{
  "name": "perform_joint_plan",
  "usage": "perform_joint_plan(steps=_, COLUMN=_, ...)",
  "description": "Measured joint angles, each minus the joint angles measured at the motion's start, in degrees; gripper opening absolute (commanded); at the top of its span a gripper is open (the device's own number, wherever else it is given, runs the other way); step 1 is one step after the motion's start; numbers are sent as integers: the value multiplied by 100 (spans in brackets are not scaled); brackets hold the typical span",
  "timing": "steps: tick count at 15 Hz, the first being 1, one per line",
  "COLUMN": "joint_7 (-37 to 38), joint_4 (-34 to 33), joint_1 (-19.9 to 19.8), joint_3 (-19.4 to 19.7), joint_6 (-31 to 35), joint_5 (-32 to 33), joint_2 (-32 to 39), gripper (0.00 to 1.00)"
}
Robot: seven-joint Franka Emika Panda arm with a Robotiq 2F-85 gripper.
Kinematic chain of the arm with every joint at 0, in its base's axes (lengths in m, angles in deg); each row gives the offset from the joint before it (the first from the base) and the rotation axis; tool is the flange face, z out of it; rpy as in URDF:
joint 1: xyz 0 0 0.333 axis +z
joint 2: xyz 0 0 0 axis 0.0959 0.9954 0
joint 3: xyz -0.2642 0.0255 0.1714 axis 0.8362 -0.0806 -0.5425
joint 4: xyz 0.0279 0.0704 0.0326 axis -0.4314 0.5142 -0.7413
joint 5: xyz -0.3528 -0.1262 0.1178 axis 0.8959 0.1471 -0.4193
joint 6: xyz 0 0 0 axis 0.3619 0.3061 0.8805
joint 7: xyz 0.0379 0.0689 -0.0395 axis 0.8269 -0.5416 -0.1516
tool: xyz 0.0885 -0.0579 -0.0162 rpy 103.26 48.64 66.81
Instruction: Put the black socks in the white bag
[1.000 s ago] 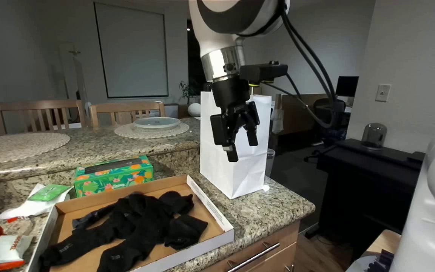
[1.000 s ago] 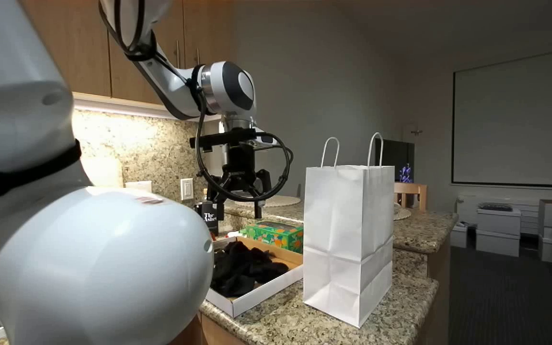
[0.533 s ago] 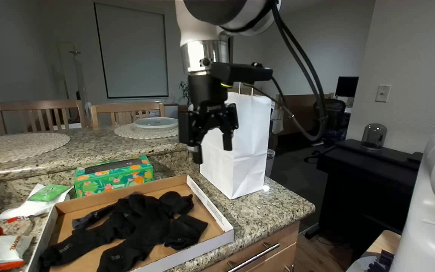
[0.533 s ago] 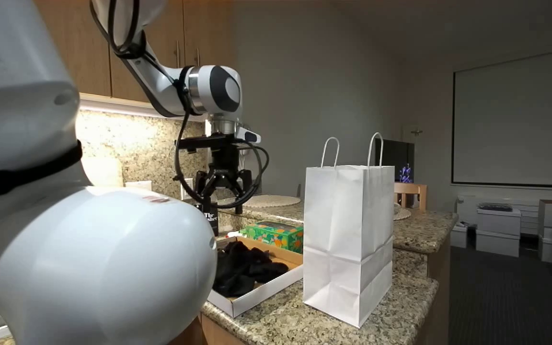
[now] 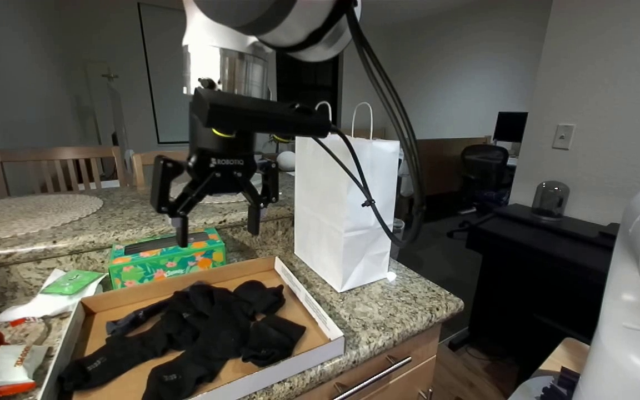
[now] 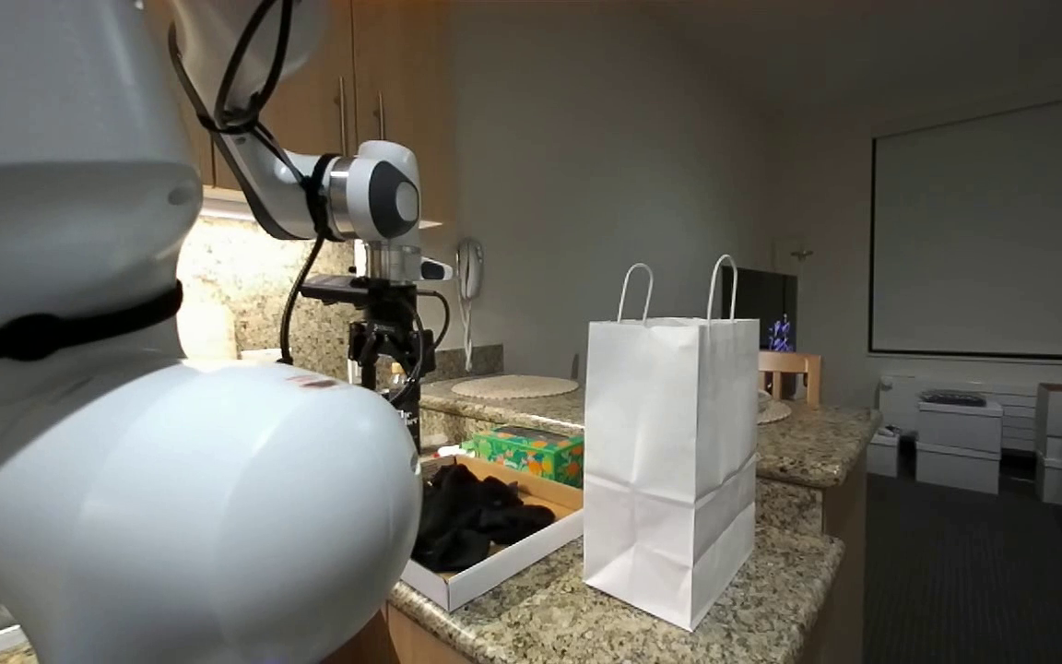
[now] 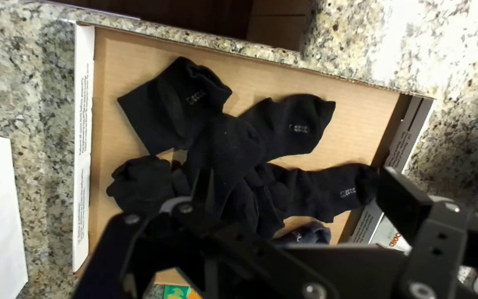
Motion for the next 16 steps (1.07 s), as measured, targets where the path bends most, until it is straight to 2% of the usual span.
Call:
perform_joint_plan(steps=4, joint_7=-11, joint_4=-12, joint_1=-2, joint_3=37, joint_6=34, joint_5=19, joint_2=30, gripper=100)
perform_joint_plan(steps=7, joint_7=70, joint_4=-26, joint_1=-80, joint_3=70, joint_6=452, joint_5=237, joint_2=293, gripper=100)
perform_joint_plan(steps=10, joint_7=107, joint_4=-175, joint_1=-230, joint_3=208, joint_6=878, joint_5=581, joint_2=795, gripper=100)
perform_joint_plan(steps=16, joint_7=-84, joint_4=-1059, joint_1=-198, joint_3=549, joint_6=906, joint_5=849, joint_2=2264, gripper=100)
